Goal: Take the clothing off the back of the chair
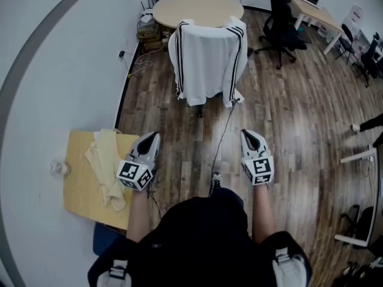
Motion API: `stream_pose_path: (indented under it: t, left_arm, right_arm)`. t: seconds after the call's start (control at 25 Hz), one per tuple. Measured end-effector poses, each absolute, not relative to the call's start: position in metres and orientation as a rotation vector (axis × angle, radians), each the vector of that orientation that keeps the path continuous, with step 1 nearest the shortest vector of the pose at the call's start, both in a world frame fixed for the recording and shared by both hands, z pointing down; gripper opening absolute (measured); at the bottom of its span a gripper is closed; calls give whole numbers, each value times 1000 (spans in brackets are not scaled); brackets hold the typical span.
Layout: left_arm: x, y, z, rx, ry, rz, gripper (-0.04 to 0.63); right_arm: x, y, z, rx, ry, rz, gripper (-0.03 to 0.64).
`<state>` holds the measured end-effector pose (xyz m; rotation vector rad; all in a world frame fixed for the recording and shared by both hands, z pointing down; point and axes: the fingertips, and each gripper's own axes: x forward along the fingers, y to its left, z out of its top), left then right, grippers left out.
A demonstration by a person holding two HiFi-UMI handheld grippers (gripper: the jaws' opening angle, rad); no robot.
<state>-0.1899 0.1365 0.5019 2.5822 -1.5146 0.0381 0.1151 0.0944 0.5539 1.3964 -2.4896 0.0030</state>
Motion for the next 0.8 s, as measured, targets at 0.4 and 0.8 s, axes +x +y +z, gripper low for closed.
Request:
stream_pose_path:
  t: [0.4, 0.8]
  left_arm:
    - [-167, 92, 491, 2543, -1591, 40, 2]
    - [-146, 61, 490, 2508, -1665, 31, 2]
  right_arm:
    - [135, 32, 549, 1327, -2533, 4, -6]
    - [151, -14, 551, 1259, -2573, -6, -6]
